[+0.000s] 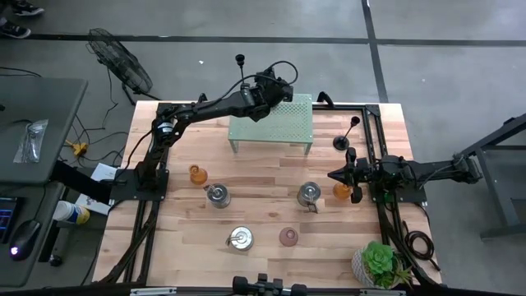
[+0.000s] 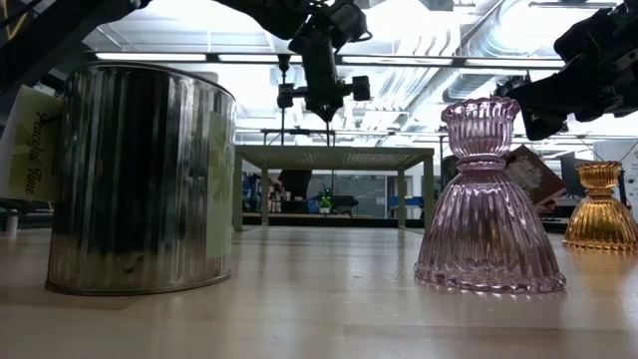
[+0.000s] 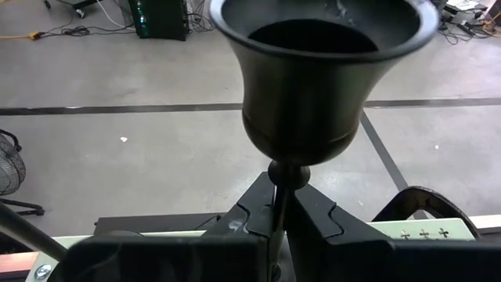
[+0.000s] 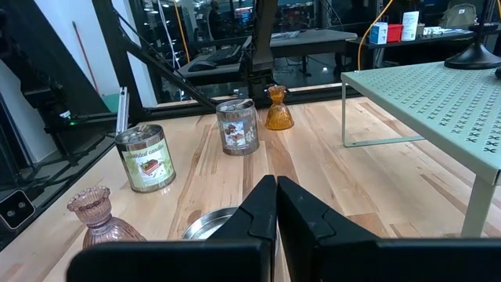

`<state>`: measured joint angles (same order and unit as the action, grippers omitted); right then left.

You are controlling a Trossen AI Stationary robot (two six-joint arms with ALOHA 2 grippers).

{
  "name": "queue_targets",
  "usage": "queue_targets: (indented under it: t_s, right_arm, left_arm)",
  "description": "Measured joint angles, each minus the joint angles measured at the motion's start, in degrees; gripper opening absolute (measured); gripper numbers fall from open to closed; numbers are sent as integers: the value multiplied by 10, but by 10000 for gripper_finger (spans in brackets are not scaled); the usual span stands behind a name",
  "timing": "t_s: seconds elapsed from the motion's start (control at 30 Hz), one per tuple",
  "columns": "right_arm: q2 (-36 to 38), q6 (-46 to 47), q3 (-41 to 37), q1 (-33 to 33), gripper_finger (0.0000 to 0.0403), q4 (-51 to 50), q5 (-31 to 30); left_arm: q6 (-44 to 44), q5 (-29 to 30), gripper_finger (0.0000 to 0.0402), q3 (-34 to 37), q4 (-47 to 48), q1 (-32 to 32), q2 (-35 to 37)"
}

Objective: Pick & Place candle stick holders
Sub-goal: Put the left black candle holder on the shelf

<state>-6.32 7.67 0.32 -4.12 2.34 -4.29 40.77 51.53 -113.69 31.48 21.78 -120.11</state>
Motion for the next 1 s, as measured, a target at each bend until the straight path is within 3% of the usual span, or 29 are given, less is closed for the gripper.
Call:
queue_targets:
  t_s: [0.83, 1.0]
  right_arm:
    - [0, 0, 0, 0, 4, 0, 0]
    - [0, 0, 0, 0, 4, 0, 0]
  left_arm:
    - [-17, -15, 18, 0, -1, 0, -1]
    - [-44, -13, 44, 0, -15, 0, -1]
